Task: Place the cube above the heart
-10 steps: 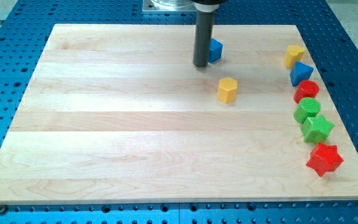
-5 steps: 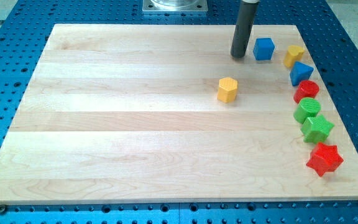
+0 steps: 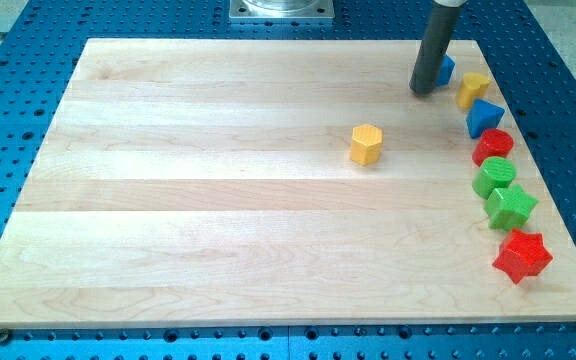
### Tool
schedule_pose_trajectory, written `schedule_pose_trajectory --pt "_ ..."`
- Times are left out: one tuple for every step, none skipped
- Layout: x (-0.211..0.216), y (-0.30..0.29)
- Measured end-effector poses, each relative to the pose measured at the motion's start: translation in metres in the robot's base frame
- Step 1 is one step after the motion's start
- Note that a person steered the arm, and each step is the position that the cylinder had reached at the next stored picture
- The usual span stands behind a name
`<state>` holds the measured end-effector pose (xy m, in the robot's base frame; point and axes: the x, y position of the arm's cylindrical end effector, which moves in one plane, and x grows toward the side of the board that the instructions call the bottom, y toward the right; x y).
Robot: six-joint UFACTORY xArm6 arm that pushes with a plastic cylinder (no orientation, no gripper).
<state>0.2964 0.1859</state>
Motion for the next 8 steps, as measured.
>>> schedule_pose_trajectory --pt "-0.020 -0.014" --pt "-0.021 0.025" --pt "-0.033 0.036" --pt "-0.046 0.036" --pt "-0.046 0.036" --pt "-0.046 0.036" --pt "-0.045 0.048" --pt "-0.045 0.033"
